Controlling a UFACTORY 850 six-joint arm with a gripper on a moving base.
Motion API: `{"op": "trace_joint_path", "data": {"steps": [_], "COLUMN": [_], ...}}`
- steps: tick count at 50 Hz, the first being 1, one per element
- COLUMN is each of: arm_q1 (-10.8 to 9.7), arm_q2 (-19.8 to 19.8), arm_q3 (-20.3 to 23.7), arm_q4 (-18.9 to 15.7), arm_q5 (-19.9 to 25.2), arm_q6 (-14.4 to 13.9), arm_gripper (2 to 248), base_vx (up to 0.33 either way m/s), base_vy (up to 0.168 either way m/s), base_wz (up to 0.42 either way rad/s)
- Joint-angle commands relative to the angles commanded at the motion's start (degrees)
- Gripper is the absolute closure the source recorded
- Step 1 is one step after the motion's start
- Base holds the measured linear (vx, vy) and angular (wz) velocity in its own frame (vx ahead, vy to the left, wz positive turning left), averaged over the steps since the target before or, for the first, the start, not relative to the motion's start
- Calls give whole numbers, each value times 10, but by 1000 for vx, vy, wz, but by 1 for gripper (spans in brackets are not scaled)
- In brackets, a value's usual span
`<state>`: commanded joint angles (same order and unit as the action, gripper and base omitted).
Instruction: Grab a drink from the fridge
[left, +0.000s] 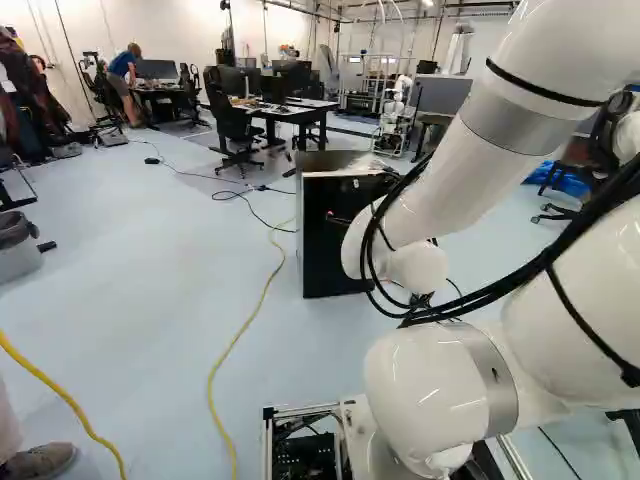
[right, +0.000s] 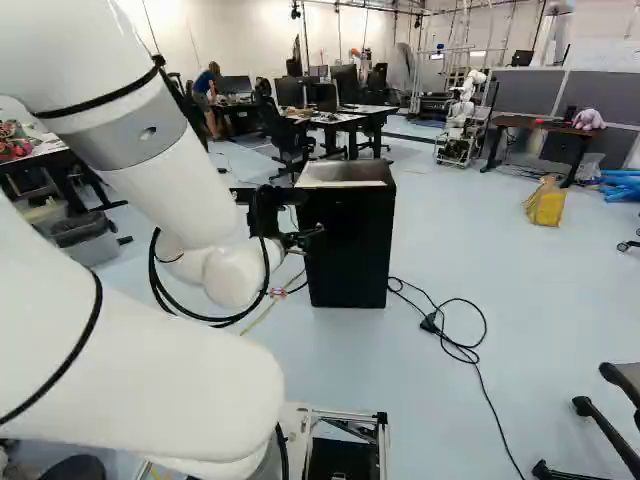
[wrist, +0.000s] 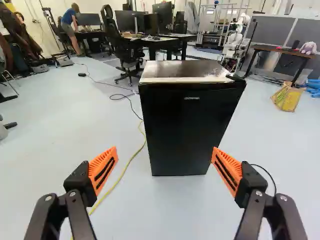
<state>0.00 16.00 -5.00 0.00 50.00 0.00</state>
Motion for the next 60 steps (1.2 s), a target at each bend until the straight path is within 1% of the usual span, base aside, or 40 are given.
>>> {"op": "trace_joint_path", "data": {"steps": [60], "arm_q1": [0], "arm_q2": [0], "arm_q3": [0], "arm_q4": [0], "arm_q5": [0], "arm_q6": [0], "arm_gripper": [3], "base_vx": [75], "base_vy": [49], "base_wz": [-12]}}
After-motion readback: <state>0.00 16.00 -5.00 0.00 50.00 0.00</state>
